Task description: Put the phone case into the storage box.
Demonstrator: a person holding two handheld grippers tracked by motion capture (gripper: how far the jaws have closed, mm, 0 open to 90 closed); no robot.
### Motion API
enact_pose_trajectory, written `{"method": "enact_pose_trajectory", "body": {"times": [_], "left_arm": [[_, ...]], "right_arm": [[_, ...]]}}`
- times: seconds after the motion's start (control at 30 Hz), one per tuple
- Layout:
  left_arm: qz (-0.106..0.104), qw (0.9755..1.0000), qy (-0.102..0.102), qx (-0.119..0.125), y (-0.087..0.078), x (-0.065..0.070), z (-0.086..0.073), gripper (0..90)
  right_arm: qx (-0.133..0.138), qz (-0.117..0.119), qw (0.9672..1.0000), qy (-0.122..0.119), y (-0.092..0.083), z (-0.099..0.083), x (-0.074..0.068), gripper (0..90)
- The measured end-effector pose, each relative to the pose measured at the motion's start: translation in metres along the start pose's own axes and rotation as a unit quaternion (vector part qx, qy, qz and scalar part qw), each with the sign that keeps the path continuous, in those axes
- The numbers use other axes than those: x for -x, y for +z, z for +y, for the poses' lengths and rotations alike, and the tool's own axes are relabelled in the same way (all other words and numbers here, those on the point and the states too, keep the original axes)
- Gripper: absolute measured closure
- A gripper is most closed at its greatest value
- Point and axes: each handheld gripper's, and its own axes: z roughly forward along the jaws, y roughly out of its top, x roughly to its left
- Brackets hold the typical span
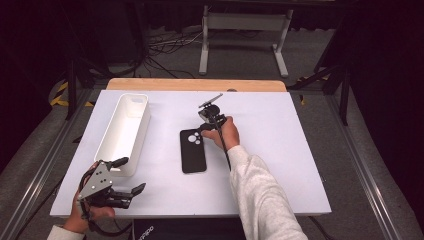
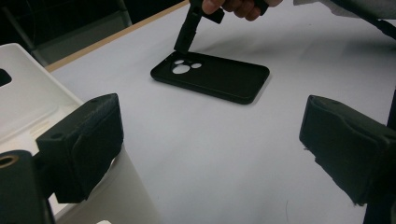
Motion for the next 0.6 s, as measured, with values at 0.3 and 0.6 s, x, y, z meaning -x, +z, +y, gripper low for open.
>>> {"method": "enact_pose_trajectory", "body": {"times": [0.3,0.6], "left_arm": [[-0.003,1.0,0.0,0.0,0.0003,0.0006,0.0002,7.1],[-0.005,1.0,0.001,-0.003,0.0013,0.0007,0.0003,6.9]], "right_arm": [[-0.013,-0.002,0.9999,0.01,0.0101,0.0027,0.0011,73.2],[-0.005,-0.001,0.9998,0.02,0.0109,0.0007,0.0003,79.8]]}}
